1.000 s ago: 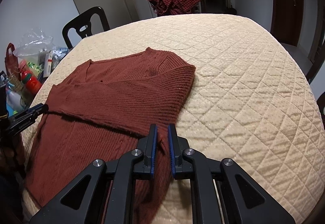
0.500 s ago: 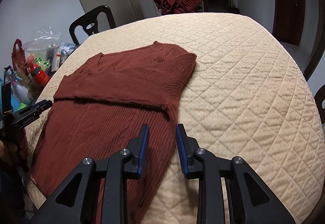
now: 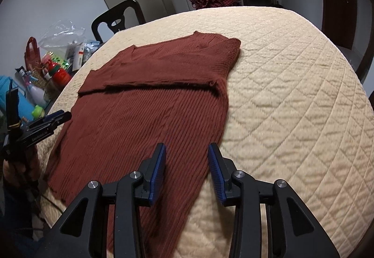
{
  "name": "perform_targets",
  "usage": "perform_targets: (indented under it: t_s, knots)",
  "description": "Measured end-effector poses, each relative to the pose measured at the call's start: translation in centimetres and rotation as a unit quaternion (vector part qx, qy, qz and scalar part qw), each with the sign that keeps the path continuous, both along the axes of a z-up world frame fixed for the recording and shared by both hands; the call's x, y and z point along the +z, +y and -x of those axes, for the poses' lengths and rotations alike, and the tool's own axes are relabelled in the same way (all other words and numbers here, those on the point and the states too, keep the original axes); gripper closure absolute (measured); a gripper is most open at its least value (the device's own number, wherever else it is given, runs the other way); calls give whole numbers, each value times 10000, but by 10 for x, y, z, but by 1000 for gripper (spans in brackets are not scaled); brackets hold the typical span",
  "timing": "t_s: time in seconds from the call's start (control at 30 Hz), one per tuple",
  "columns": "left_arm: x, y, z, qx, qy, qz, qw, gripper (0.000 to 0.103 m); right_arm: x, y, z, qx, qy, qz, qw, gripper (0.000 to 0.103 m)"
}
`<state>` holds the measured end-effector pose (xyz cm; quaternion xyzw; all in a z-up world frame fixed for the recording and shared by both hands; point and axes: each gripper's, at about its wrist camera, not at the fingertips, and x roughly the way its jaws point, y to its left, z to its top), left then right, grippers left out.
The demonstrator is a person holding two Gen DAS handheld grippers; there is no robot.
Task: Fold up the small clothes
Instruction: 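Open both tools and withdraw them from the folded sweater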
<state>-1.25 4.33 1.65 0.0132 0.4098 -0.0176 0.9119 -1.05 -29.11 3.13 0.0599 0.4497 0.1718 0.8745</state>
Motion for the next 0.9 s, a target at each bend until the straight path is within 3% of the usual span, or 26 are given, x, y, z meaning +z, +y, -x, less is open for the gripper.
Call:
perform_targets:
  t_s: [0.63,0.9]
  knots:
    - [-11,-5,28,60,219,121,9997,52,-6,-7,28,147,155,-432,9988,57]
    - [-11,2,58,-52,229,508,9984,51,-7,-8,47,288,310,-766,9962,57]
